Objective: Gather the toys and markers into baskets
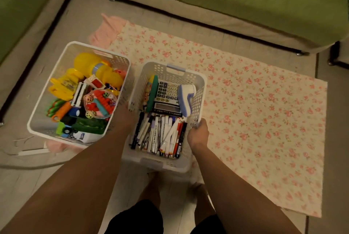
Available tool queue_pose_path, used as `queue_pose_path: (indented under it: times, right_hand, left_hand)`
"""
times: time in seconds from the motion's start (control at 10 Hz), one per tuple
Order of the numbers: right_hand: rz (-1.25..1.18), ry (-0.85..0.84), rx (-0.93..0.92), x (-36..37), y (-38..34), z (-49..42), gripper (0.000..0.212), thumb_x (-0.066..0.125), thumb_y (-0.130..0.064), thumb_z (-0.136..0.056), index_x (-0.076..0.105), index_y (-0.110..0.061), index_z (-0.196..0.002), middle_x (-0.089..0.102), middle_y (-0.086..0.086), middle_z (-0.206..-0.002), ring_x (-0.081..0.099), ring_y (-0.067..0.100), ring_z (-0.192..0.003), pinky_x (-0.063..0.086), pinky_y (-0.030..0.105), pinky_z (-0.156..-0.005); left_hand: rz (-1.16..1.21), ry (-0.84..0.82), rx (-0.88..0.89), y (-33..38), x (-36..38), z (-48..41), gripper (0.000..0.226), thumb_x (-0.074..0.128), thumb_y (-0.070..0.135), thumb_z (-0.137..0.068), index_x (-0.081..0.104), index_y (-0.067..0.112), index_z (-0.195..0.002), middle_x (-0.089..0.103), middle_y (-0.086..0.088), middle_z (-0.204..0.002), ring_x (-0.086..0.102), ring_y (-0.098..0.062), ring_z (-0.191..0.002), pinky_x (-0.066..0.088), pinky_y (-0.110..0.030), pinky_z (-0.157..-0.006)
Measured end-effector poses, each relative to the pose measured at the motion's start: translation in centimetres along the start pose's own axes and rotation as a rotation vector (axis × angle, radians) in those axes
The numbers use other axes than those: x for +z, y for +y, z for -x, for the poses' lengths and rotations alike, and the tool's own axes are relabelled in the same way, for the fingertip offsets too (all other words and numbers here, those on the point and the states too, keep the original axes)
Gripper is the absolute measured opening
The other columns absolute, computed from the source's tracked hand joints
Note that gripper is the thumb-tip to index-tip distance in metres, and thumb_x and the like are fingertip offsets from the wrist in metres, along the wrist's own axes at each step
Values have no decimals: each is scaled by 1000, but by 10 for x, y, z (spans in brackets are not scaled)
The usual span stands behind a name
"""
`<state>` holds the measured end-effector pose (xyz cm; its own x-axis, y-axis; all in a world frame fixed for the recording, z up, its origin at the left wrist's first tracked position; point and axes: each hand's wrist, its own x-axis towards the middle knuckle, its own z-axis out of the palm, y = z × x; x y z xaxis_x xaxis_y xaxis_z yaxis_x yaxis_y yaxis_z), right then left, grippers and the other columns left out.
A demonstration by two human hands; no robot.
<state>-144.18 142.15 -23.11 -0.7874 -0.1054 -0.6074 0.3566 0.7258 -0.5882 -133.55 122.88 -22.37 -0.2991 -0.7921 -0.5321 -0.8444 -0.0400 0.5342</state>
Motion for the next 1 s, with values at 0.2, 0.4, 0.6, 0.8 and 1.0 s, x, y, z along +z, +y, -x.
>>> queue_pose_path:
  times: [0.2,0.4,0.6,0.8,1.0]
  right_hand:
    - [36,43,17,34,-7,-6,22,39,0,-97,47,-2,-118,59,18,-114,56,33,-94,40,29,-71]
    - [113,19,-13,36,-9,-2,18,35,-4,-100,40,-5,-118,57,22,-122,54,28,-91,43,34,-70]
    - [270,-154,49,21,-26,-6,16,40,-5,-97,32,-7,-111,56,22,-114,51,29,-88,47,43,-76]
    - [505,-184,90,-17,-71,1,52,41,-33,-101,28,0,-139,51,20,-132,56,36,-114,45,39,-80]
    - [587,-200,-121,-58,-120,20,20,41,-21,-100,51,-6,-92,56,13,-91,54,29,-80,37,30,-69]
  left_hand:
    - [-13,-12,-41,-10,-3,-30,38,46,6,-91,52,4,-129,58,-21,-122,55,-36,-111,48,-36,-82]
    - [-14,-3,-137,-24,9,-37,41,44,14,-92,49,18,-132,58,-13,-124,55,-37,-112,52,-51,-90]
    - [-96,-28,-182,-13,6,-30,42,46,12,-93,46,15,-135,53,-17,-127,52,-39,-116,50,-54,-91]
    - [-169,-115,-92,5,-34,6,46,50,8,-89,42,12,-135,54,-19,-125,53,-40,-114,52,-49,-89]
    - [-344,-184,135,53,-84,39,48,47,18,-92,40,28,-139,62,-6,-120,60,-28,-105,48,-43,-93]
